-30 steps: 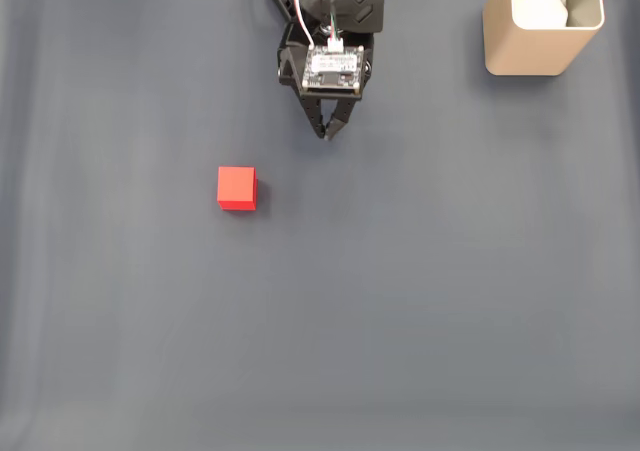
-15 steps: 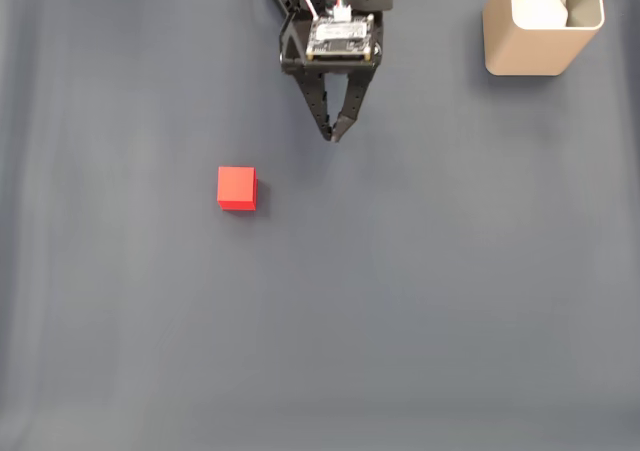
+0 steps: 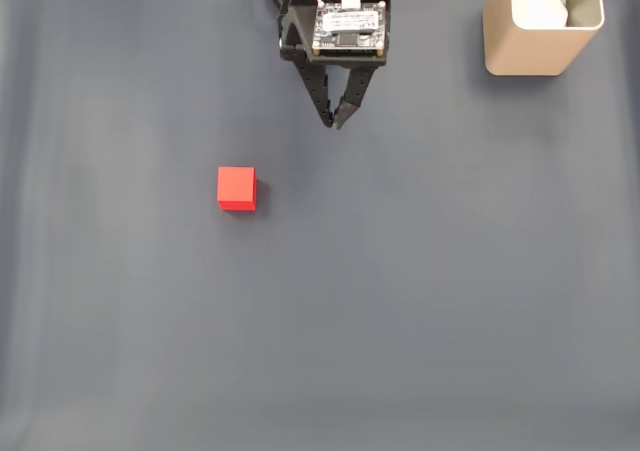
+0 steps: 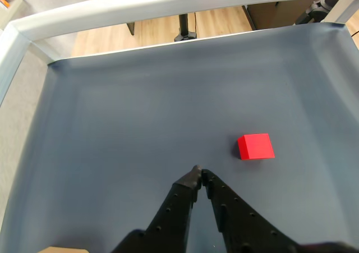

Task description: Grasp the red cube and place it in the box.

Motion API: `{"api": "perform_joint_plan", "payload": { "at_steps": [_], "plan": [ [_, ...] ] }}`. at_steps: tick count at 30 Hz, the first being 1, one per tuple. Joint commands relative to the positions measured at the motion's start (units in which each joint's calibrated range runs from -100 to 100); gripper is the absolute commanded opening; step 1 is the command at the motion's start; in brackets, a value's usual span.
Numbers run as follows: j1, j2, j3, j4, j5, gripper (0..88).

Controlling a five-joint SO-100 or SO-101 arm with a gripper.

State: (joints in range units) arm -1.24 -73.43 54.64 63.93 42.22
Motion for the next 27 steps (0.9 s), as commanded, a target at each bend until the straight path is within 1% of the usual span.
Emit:
{"api": "perform_joint_plan", "payload": {
  "at_steps": [1,16,22,27],
  "plan": [
    [2.3,2.6,-6.1,3.6,1.1,0.2],
    [13.1,13.2,-15.4,7.9,5.3,0.8],
    [17.5,16.8,-18.5,7.4,5.9,0.8],
    [20.5,19.2,-20.0,7.1,7.4,0.8]
  ]
}}
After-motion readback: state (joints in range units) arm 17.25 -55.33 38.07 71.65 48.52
